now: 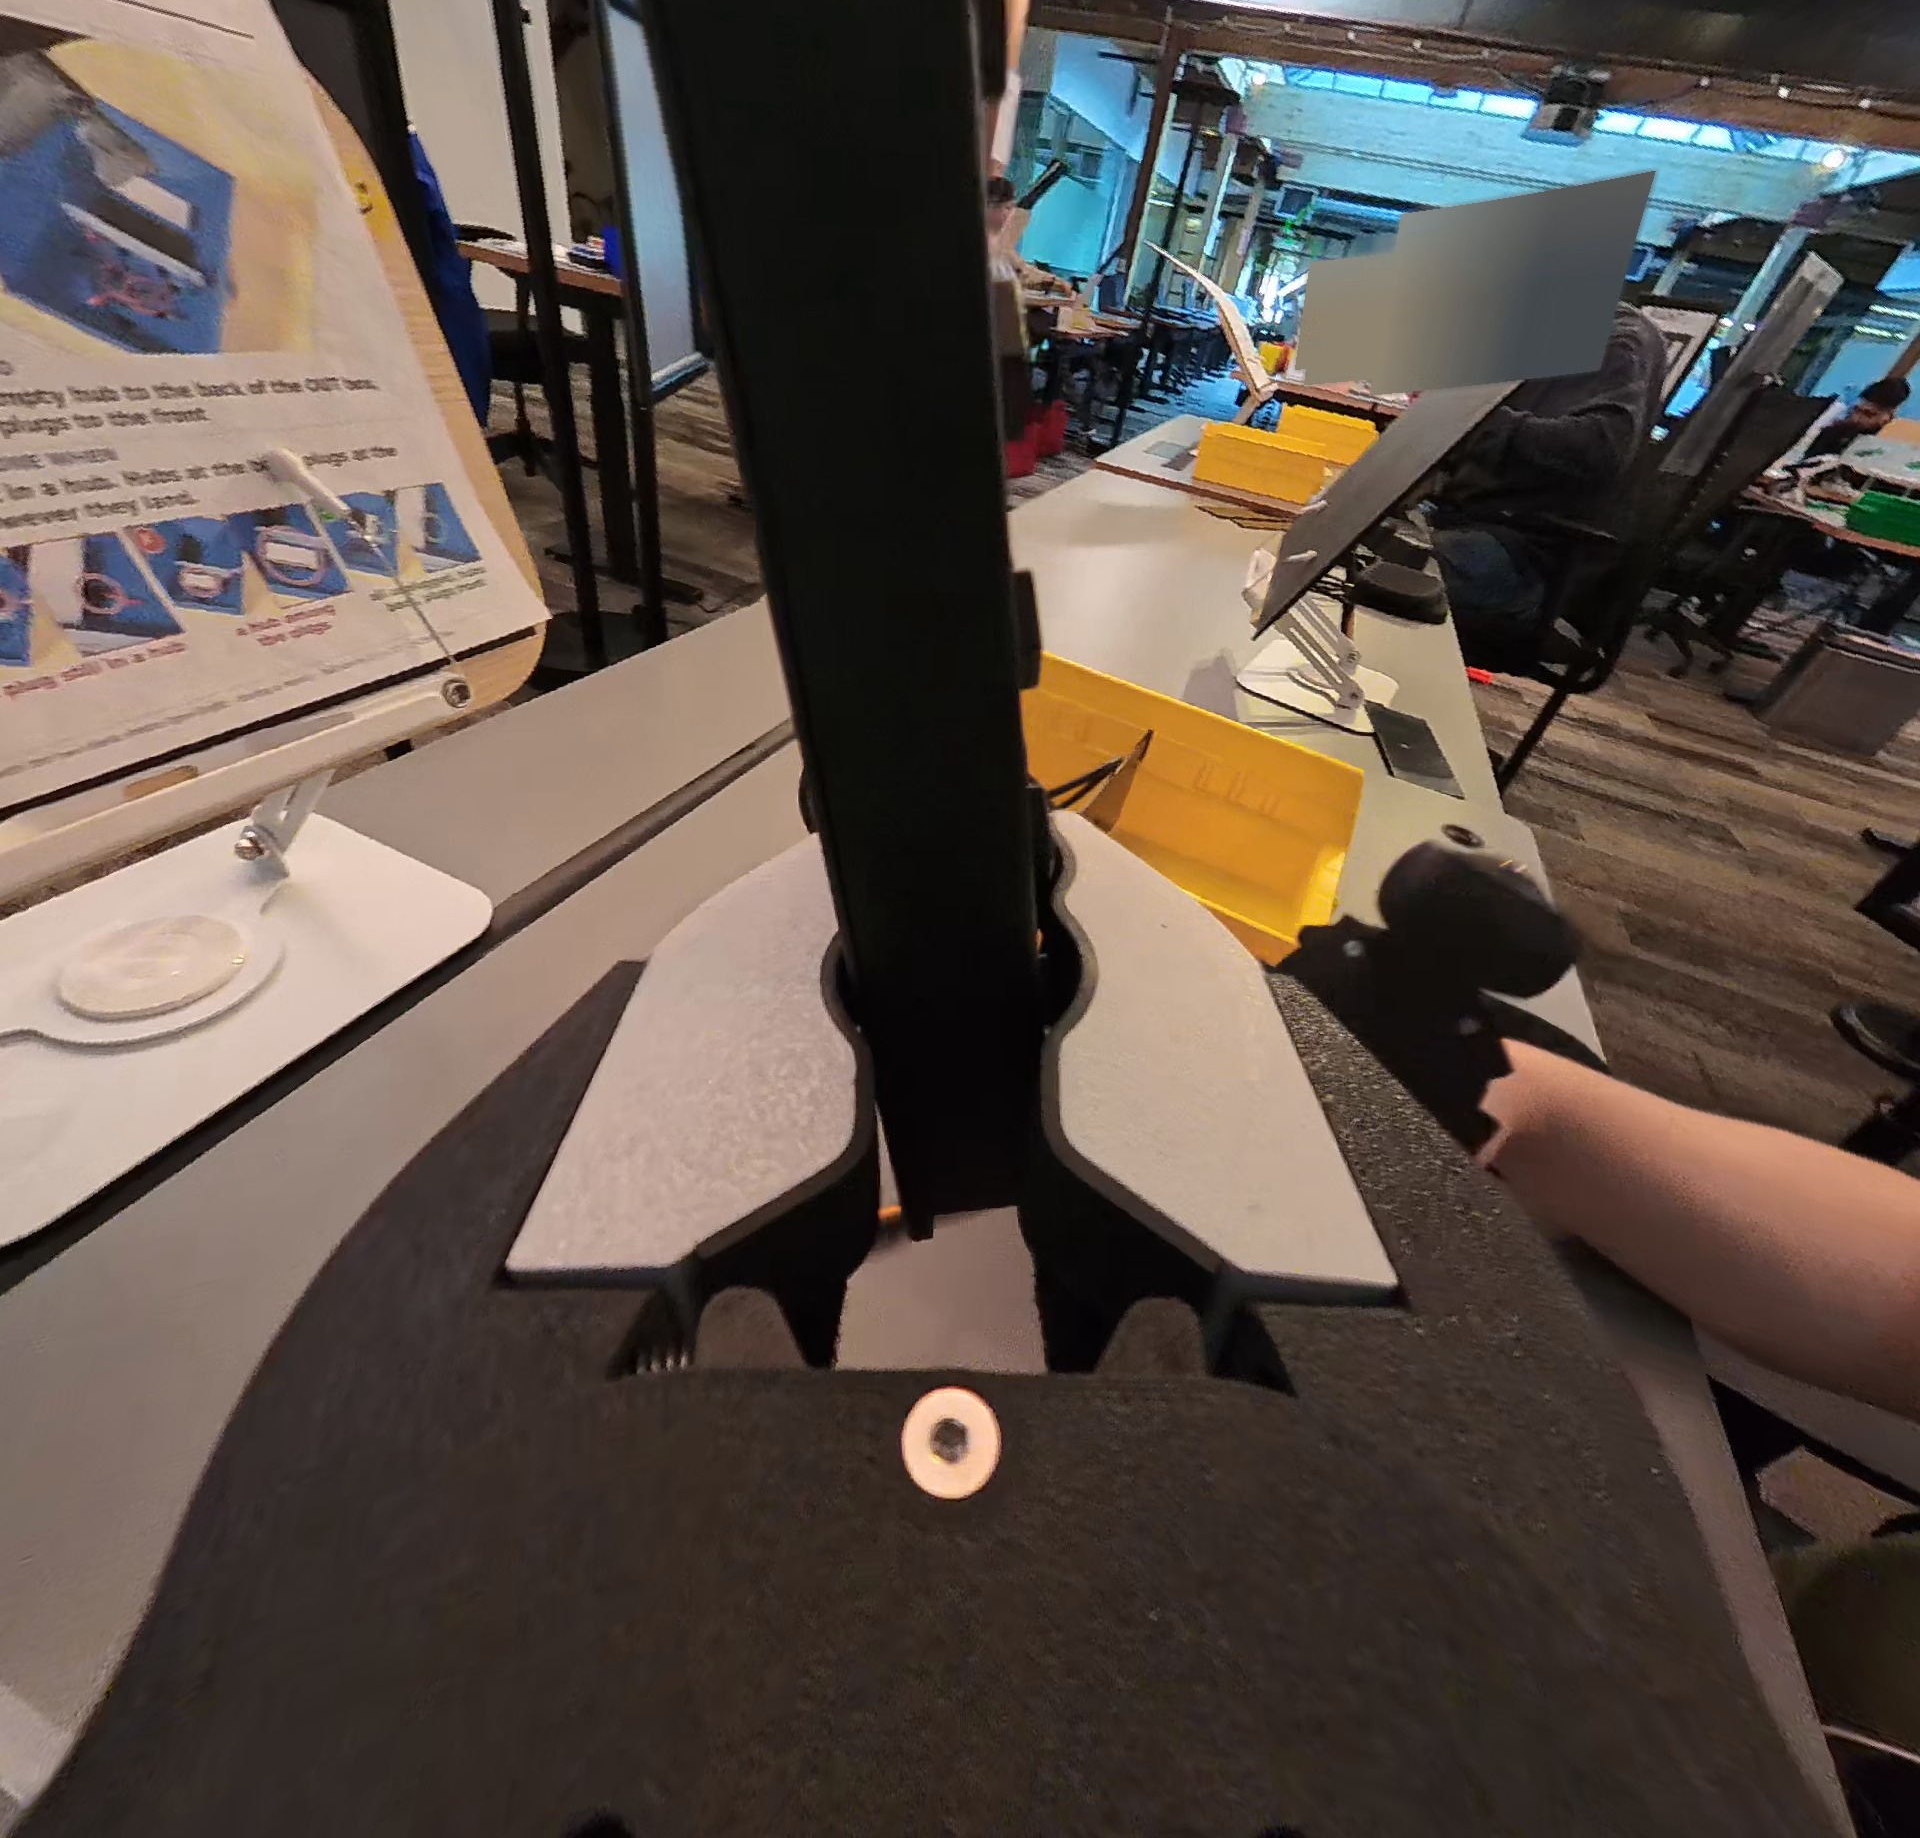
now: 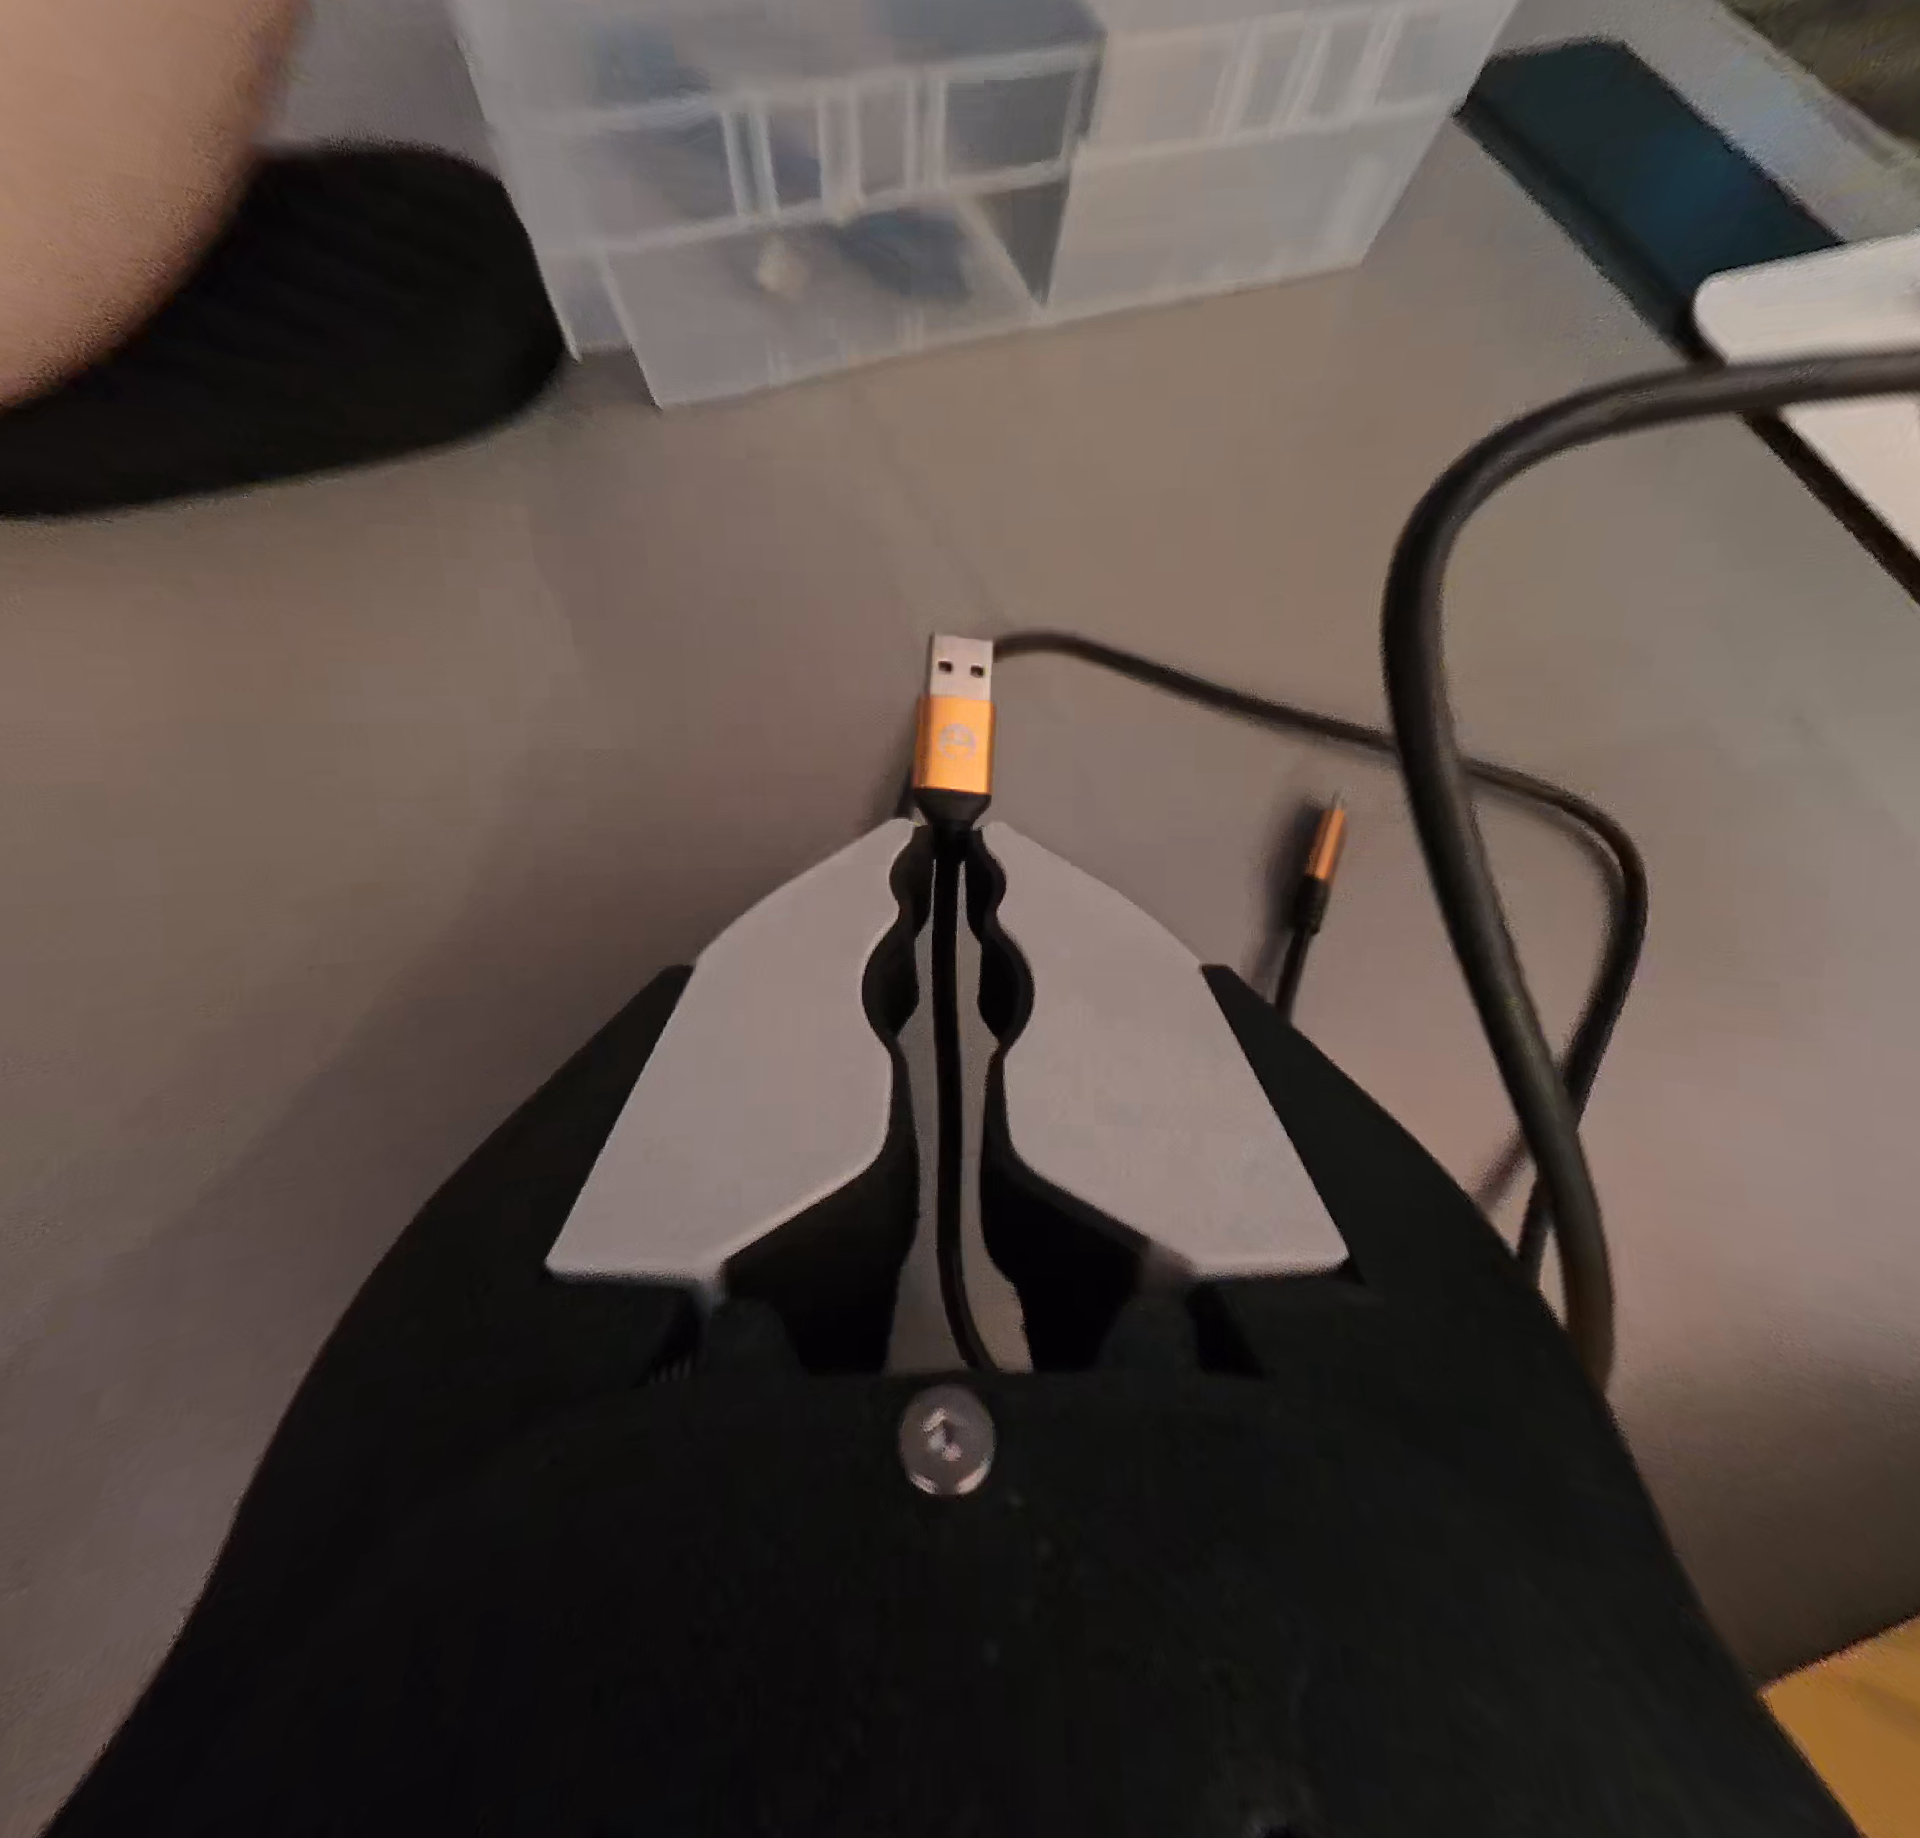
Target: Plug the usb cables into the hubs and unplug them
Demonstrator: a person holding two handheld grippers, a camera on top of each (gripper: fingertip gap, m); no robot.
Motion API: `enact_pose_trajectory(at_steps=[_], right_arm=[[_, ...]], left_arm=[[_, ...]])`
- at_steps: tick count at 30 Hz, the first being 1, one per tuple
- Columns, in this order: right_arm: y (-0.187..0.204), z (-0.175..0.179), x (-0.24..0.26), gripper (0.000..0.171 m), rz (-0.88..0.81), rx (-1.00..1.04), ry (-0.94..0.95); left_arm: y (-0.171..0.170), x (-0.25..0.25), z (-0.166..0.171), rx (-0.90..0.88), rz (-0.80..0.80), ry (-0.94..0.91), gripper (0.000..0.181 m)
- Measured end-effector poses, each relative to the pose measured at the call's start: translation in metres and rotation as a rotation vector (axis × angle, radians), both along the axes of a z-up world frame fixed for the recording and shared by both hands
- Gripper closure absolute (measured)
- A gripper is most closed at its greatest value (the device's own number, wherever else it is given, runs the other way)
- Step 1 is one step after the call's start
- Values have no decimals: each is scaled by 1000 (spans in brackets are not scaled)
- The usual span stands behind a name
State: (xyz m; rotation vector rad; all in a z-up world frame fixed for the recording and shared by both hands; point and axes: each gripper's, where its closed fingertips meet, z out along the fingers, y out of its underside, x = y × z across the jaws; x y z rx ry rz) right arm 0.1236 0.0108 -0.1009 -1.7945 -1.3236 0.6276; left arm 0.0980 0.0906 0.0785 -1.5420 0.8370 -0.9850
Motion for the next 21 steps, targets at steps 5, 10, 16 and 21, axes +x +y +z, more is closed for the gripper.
enact_pose_trajectory(at_steps=[5,10,16,21], right_arm=[[-10,51,-6,164,63,-34,173],[-16,92,-7,164,113,-23,269],[-16,159,-1,164,182,-60,464],[11,208,16,164,124,-27,535]], left_arm=[[14,-6,-9,-12,66,12,155],[23,-14,-15,-12,127,51,155],[25,-20,-11,34,169,75,154],[23,-21,-7,56,185,86,154]])
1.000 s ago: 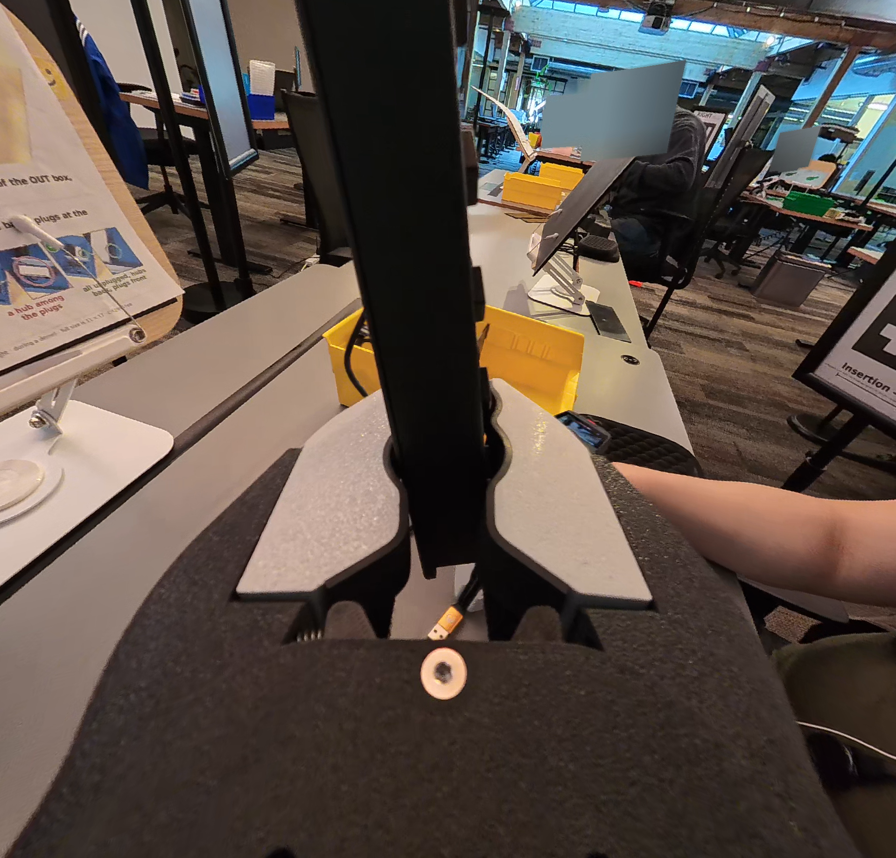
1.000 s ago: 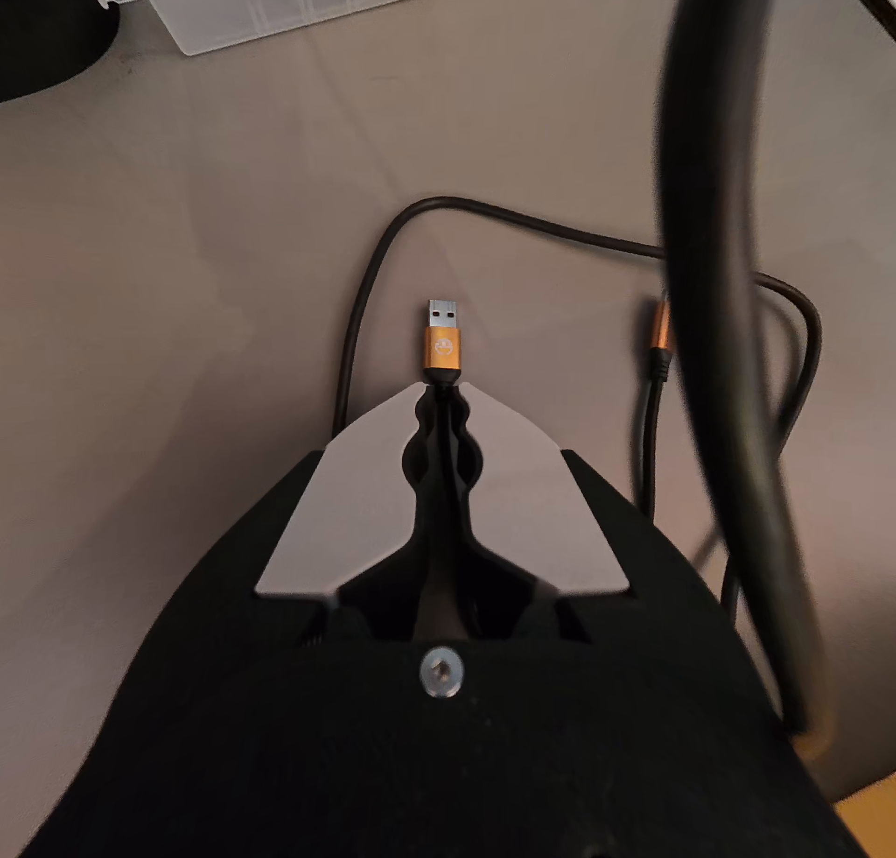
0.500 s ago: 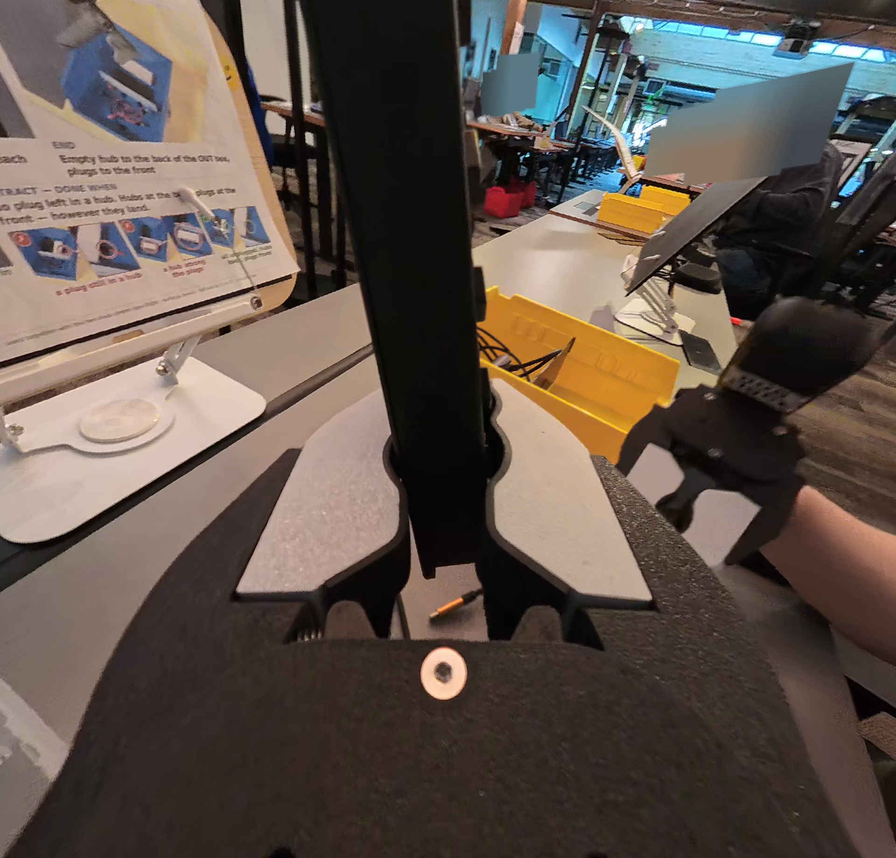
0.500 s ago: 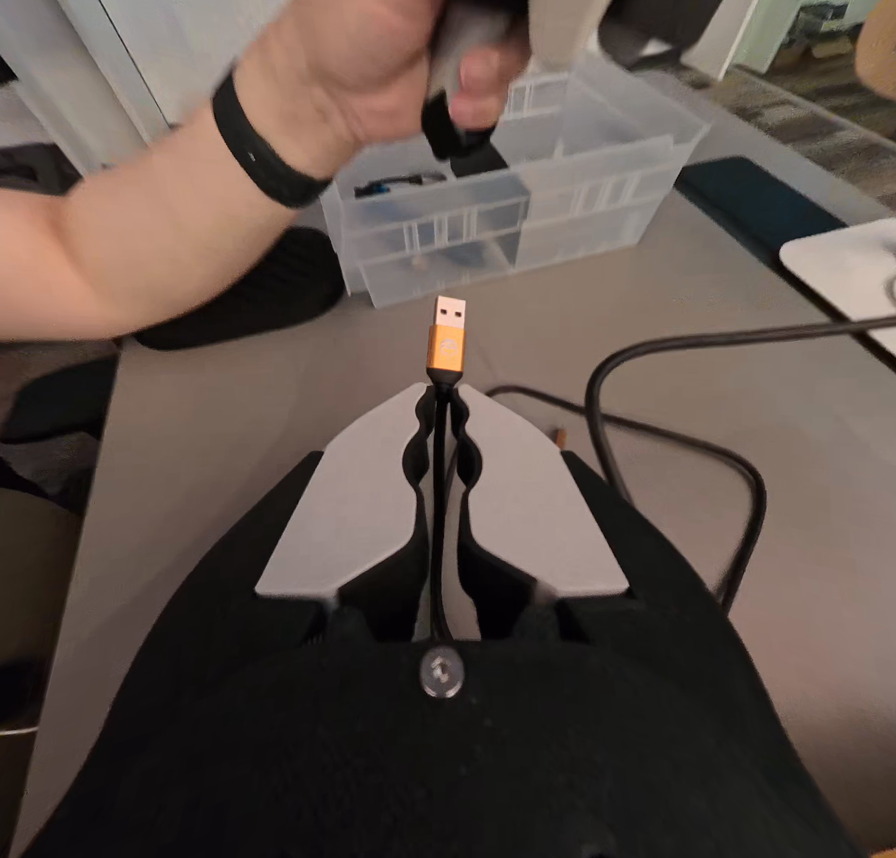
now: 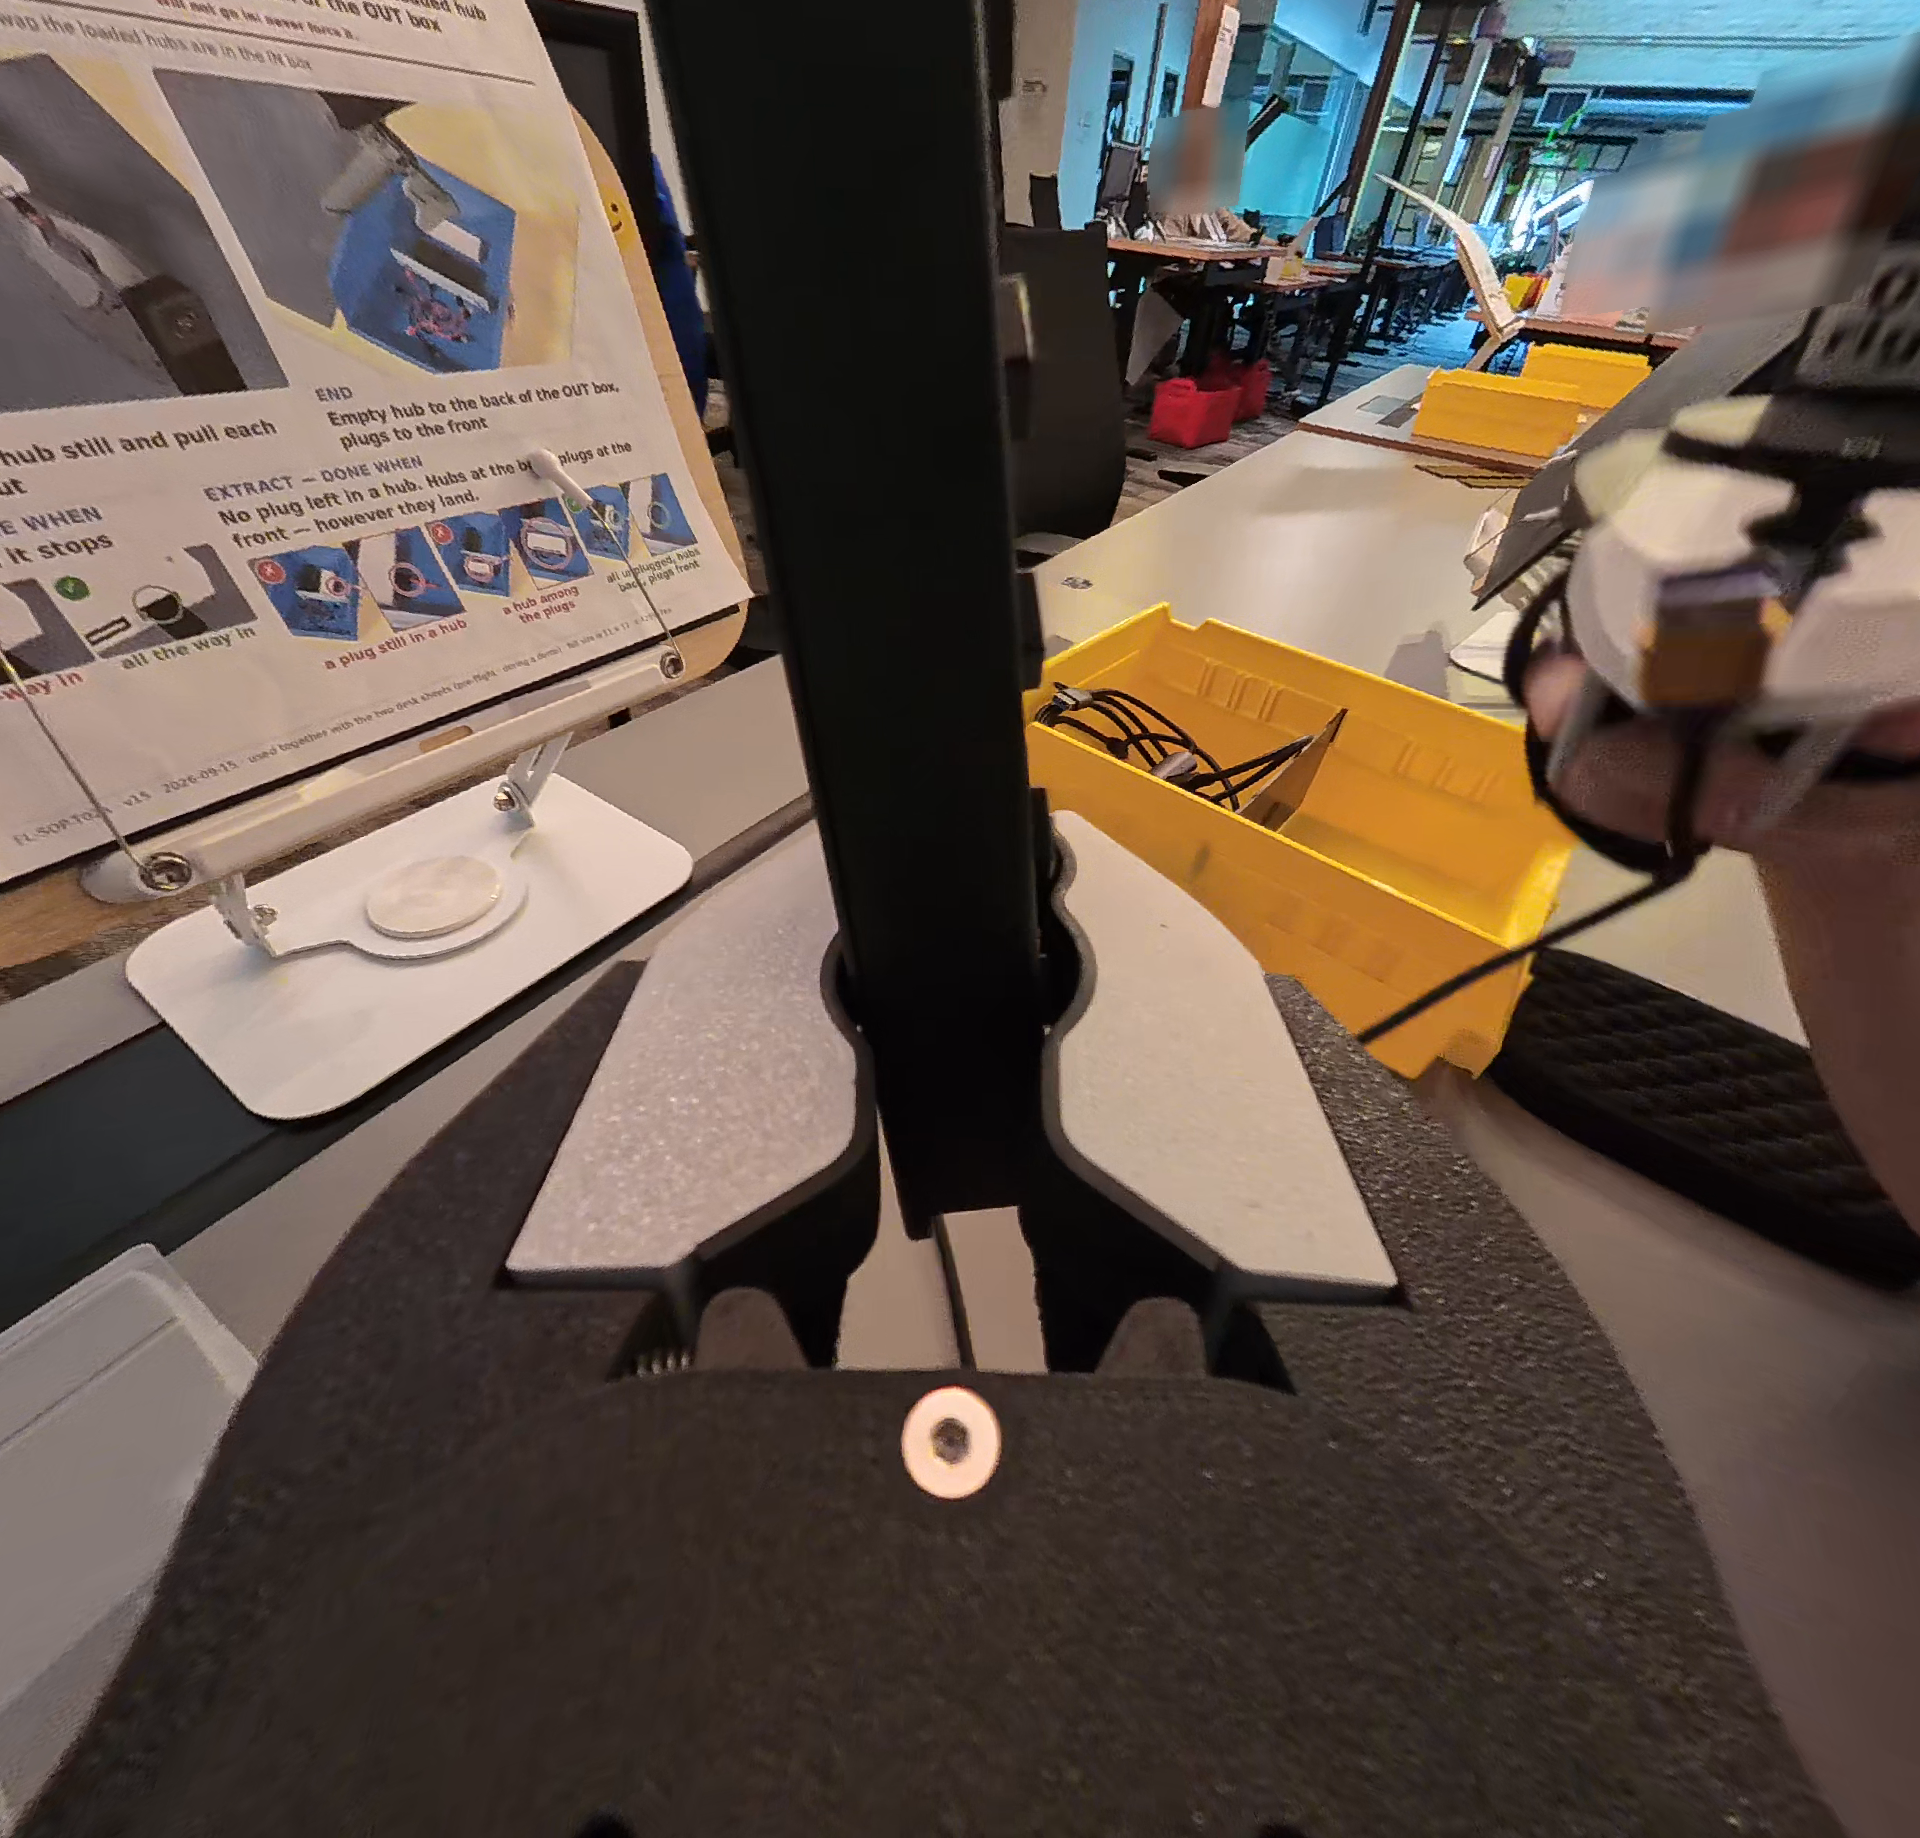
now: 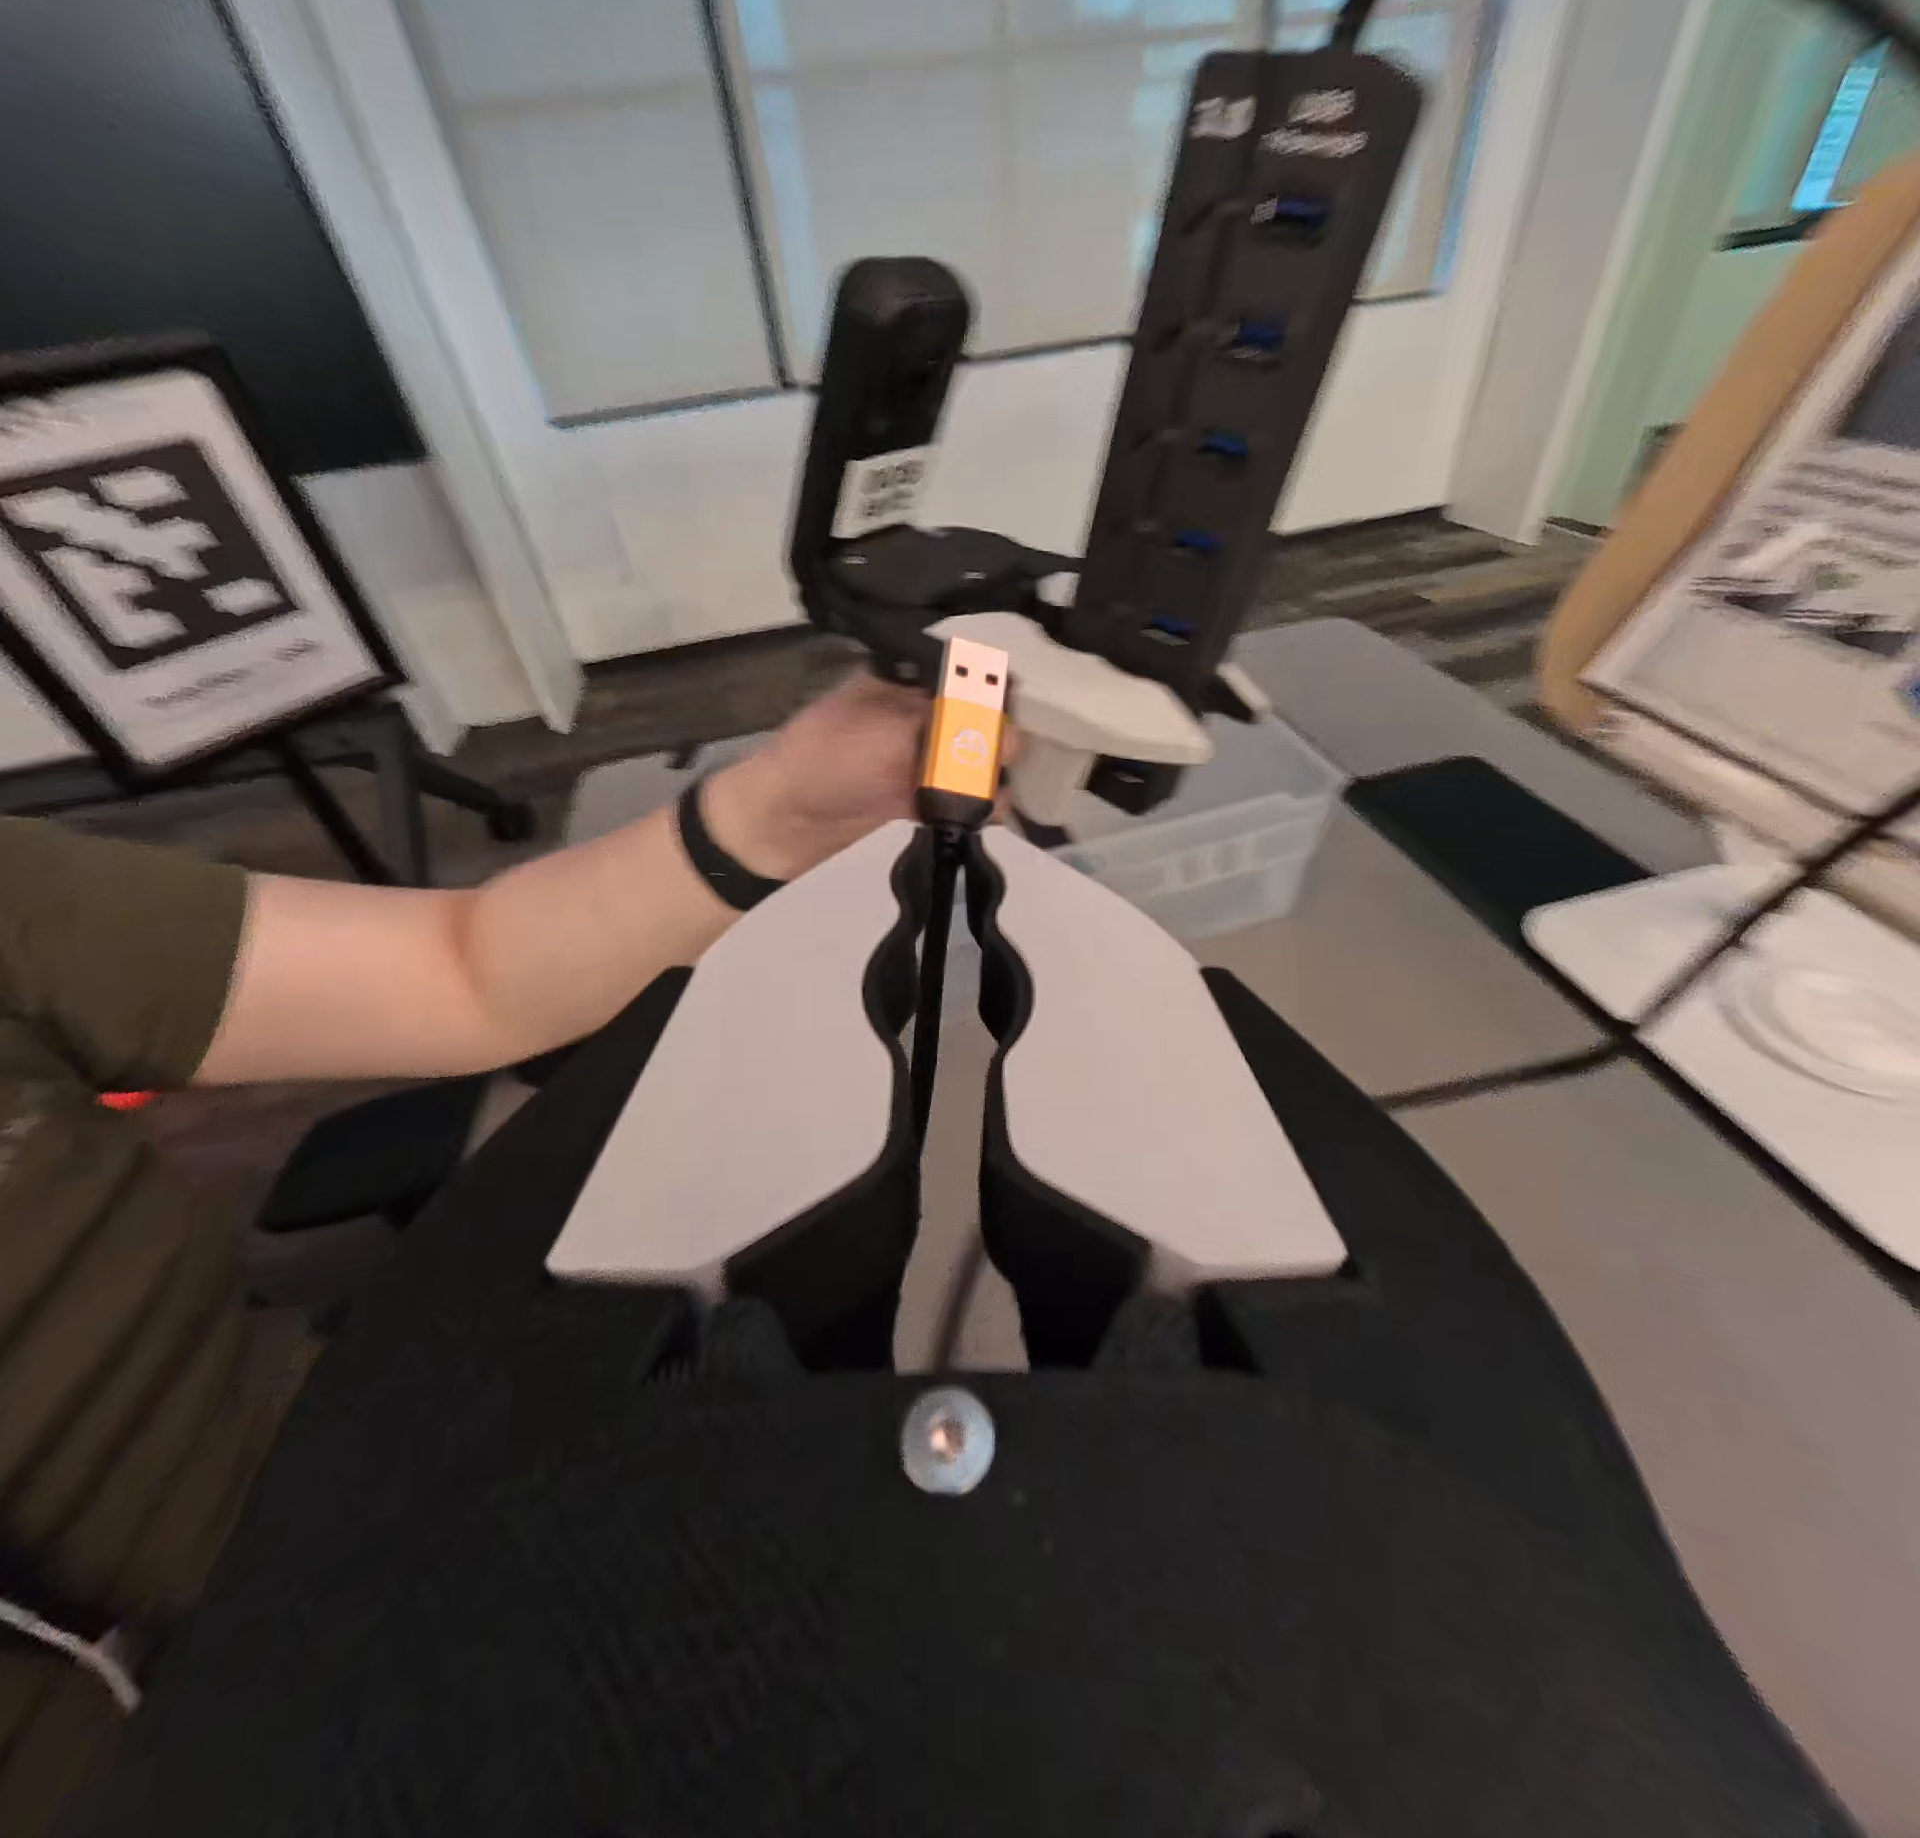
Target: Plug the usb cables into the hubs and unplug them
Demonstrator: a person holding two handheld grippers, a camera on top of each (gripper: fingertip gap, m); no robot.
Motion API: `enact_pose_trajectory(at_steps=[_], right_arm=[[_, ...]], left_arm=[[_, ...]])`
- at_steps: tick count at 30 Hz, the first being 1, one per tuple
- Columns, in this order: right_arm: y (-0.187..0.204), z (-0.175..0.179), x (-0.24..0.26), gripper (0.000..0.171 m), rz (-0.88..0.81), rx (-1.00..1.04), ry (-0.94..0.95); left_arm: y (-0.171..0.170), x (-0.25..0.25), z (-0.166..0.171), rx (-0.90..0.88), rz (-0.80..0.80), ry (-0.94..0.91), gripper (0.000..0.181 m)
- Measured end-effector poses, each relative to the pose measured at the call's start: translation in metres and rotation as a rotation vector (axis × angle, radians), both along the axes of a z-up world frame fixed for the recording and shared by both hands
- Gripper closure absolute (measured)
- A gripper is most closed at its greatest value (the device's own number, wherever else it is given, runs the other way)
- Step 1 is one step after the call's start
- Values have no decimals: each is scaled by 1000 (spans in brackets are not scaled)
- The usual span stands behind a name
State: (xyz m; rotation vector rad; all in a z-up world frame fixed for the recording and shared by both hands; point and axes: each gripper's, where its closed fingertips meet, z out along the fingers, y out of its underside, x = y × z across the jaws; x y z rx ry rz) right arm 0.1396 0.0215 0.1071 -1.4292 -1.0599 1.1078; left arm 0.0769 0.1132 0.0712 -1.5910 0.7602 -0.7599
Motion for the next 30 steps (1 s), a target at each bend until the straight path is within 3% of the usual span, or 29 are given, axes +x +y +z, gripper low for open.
enact_pose_trajectory(at_steps=[6,10,17,30], right_arm=[[32,13,16,165,-209,61,-184],[45,1,16,165,-303,103,-290],[61,-33,9,165,-324,97,-397],[64,-57,3,165,-337,62,-498]], left_arm=[[3,7,-5,54,56,60,154],[5,15,-12,97,100,118,154],[5,29,-32,58,111,195,154],[13,35,-60,60,134,330,155]])
